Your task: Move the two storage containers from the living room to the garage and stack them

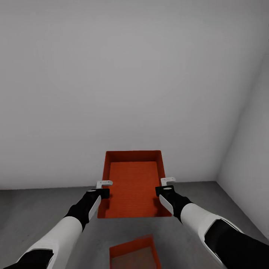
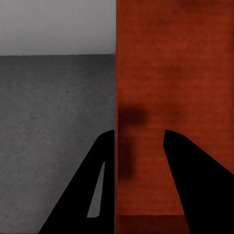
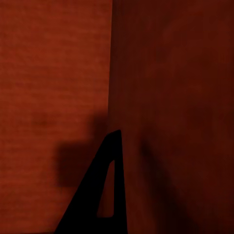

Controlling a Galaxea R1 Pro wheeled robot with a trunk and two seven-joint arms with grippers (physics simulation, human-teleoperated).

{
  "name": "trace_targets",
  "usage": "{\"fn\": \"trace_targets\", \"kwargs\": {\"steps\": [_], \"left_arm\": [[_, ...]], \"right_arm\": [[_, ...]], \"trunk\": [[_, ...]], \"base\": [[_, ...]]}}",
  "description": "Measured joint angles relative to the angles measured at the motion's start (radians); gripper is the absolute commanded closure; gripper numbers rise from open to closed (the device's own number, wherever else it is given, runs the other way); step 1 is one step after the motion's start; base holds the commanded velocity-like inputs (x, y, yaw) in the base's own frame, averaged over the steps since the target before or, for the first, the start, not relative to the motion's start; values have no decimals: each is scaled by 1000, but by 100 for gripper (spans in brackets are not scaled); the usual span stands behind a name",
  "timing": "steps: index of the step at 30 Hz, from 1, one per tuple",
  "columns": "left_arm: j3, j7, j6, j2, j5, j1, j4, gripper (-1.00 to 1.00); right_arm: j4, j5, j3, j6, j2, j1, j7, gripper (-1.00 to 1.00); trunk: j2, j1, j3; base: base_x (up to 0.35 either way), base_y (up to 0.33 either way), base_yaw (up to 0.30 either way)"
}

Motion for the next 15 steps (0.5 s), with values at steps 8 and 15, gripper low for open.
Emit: {"fn": "trace_targets", "kwargs": {"steps": [8,15], "left_arm": [[0,0,0,0,0,0,-2,100],[2,0,1,-1,-3,0,-2,100]], "right_arm": [[0,0,-1,-2,0,0,1,100],[0,0,-1,-2,-1,0,2,100]], "trunk": [[0,1,0],[0,1,0]], "base": [[39,0,-10],[0,0,0]]}}
